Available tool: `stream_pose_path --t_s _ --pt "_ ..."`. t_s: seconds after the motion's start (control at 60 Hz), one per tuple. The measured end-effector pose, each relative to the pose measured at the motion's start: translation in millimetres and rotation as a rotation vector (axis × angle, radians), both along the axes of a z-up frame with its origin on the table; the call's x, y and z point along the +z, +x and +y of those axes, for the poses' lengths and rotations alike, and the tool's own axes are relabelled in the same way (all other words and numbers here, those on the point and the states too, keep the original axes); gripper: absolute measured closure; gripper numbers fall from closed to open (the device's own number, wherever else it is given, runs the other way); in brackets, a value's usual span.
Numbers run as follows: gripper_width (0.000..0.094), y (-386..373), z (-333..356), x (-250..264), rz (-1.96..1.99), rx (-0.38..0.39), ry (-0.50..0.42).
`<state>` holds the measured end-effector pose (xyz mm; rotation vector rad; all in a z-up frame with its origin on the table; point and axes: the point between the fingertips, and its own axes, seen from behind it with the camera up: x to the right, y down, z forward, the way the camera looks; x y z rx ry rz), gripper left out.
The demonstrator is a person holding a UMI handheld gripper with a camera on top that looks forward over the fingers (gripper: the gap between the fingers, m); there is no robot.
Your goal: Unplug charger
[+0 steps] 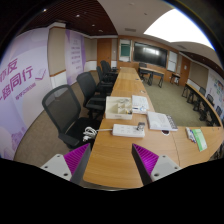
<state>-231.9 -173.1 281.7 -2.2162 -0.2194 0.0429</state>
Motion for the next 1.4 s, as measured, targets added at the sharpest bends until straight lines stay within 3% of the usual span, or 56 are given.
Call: stream_pose_path --t_s 0.3,0.517,0.683,0.833,0.9,1.017,1.267,1.4 --pt "0.0083 53 31 -98 -0.016 -0.148 -0.128" --pt "0.0085 139 161 -156 -0.046 -0.238 0.007" --pt "0.0080 169 268 -196 -0.029 -0.241 0.090" --pt "0.0086 165 331 -228 -0.014 -0.196 0.118" --pt "0.0175 159 344 -242 -0.008 -0.176 0.109" --pt "0.0534 164 354 -258 -0.004 -0.207 0.098" --pt "0.0577 162 354 -259 0.019 -0.197 0.085" --pt "0.0659 162 354 -257 0.030 -0.185 0.106"
